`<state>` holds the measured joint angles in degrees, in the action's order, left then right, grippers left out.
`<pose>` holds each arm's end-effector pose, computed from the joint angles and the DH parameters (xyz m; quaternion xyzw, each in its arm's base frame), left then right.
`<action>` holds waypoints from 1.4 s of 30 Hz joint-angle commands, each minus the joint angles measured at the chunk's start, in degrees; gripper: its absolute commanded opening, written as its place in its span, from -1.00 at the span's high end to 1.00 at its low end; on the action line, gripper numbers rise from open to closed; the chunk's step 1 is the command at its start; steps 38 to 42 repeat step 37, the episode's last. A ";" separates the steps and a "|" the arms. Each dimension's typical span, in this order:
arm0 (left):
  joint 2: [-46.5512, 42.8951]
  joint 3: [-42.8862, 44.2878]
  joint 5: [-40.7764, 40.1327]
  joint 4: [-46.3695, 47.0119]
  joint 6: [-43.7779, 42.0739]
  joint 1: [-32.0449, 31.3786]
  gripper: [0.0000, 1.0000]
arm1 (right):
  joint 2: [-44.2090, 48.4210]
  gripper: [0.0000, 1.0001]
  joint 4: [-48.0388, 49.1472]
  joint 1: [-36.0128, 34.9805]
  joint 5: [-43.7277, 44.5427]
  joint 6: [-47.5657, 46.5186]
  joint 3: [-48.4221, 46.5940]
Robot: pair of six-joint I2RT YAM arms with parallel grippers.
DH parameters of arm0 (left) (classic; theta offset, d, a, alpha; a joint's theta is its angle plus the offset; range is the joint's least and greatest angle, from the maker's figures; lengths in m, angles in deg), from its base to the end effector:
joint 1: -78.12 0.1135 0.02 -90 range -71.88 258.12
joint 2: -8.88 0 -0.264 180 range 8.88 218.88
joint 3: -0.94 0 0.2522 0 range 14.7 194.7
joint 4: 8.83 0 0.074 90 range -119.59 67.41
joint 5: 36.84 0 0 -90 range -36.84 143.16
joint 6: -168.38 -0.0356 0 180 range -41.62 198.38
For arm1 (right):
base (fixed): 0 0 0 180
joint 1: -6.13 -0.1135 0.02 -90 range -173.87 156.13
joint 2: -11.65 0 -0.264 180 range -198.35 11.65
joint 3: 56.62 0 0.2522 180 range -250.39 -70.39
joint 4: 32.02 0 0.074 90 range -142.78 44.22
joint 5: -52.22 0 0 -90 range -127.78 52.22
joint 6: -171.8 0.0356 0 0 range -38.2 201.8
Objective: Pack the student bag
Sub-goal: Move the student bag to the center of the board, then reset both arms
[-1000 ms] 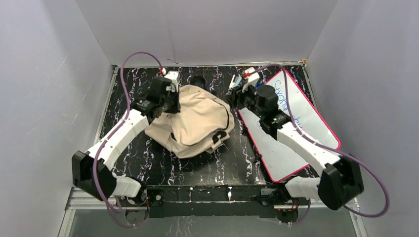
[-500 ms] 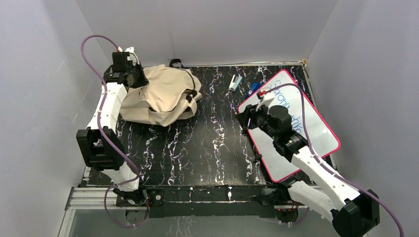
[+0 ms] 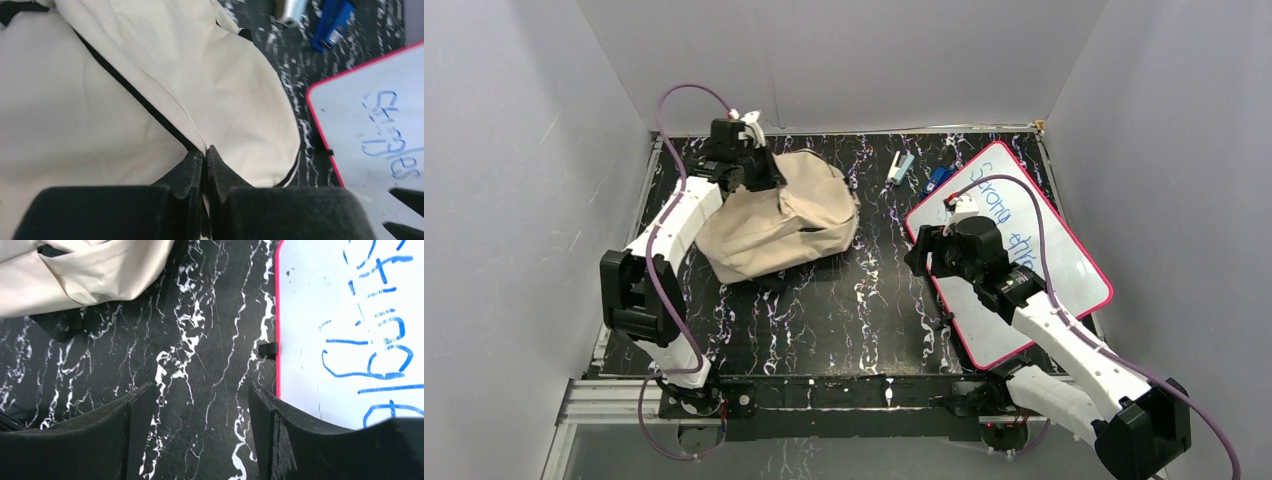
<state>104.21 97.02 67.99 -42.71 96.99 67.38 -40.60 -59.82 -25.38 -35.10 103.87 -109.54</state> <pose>0.3790 -0.0812 0.3204 0.0015 0.8742 -0.2294 0.4280 0.1783 0.1073 0.2752 -0.0580 0.8511 0.2172 0.4744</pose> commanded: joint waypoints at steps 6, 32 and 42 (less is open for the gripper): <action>-7.65 -3.69 -3.93 2.36 1.29 -3.32 -0.04 | -2.07 -0.96 -10.25 0.02 3.67 1.81 -8.47; -67.77 -34.02 -26.06 -16.03 9.56 -3.08 -0.82 | 18.13 -0.97 -6.77 -0.03 7.60 -9.88 -9.89; -66.96 -34.04 -26.44 -15.83 9.17 -3.10 -0.83 | 19.06 -0.97 -7.51 0.02 10.43 -8.59 -8.95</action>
